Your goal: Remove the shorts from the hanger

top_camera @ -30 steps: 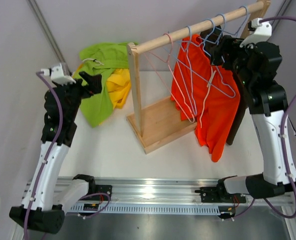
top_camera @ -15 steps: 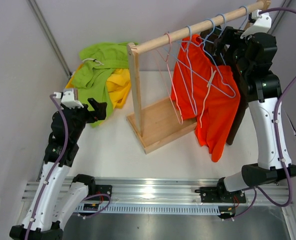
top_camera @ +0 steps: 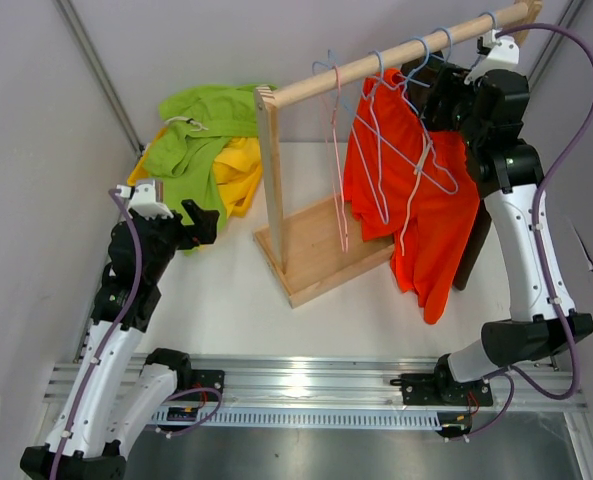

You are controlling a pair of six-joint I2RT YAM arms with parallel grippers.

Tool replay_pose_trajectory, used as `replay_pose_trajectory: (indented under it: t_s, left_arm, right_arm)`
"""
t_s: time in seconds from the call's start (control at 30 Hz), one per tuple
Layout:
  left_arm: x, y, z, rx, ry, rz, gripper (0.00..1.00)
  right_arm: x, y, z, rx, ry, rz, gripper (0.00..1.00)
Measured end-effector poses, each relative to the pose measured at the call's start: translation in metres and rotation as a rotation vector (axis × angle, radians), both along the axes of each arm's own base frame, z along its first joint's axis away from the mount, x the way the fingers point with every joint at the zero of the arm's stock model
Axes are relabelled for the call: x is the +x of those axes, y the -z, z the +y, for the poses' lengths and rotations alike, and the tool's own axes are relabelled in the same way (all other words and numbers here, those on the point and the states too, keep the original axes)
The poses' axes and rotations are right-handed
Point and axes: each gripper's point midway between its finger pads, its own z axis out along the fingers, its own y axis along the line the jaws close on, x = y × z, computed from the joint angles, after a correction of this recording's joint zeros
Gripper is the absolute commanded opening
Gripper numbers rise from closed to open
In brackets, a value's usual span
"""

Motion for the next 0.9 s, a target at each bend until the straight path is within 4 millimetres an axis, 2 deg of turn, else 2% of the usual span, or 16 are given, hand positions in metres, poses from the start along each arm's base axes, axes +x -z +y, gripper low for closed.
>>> replay_pose_trajectory:
  t_s: [0.1, 0.13, 0.17, 0.2, 0.27, 0.3, 0.33, 0.6, 0.7, 0.8, 0.9]
  left_arm:
    - [0.0, 0.0, 0.0, 0.0, 0.002, 0.0, 0.99]
    - [0.0, 0.0, 0.0, 0.0, 0.002, 0.001, 0.99]
    - [0.0, 0.001, 0.0, 0.0, 0.002, 0.003, 0.99]
    - [-0.001, 0.001, 0.0, 0.0, 0.003, 0.003, 0.99]
    - [-0.001, 0.001, 0.0, 0.002, 0.003, 0.003, 0.99]
    - [-0.001, 0.001, 0.0, 0.003, 0.004, 0.003, 0.99]
    - [-0.001, 0.001, 0.0, 0.005, 0.004, 0.003, 0.99]
    - [-0.002, 0.001, -0.006, 0.014, 0.037, 0.001, 0.99]
    - [-0.009, -0.001, -0.026, 0.032, 0.108, -0.004, 0.99]
    - [-0.022, -0.02, -0.056, 0.056, 0.213, -0.036, 0.99]
    - [-0.032, -0.058, -0.08, 0.056, 0.284, -0.104, 0.99]
  right_arm:
    - [0.007, 0.011, 0.003, 0.002, -0.01, 0.022, 0.65]
    - [0.01, 0.015, 0.005, 0.003, -0.014, 0.032, 0.55]
    - [0.012, 0.019, 0.006, 0.002, -0.017, 0.041, 0.51]
    - [0.014, 0.022, 0.007, 0.006, -0.02, 0.048, 0.38]
    - [0.016, 0.025, 0.01, 0.009, -0.032, 0.053, 0.22]
    - [0.016, 0.025, 0.012, 0.011, -0.043, 0.053, 0.07]
    - [0.016, 0.025, 0.014, 0.009, -0.051, 0.051, 0.01]
    - [0.014, 0.021, 0.017, 0.036, -0.059, 0.046, 0.0]
    - [0.008, 0.02, 0.02, 0.04, -0.067, 0.052, 0.0]
    - [-0.003, 0.015, 0.023, 0.041, -0.078, 0.055, 0.0]
    - [-0.016, 0.008, 0.029, 0.042, -0.098, 0.052, 0.0]
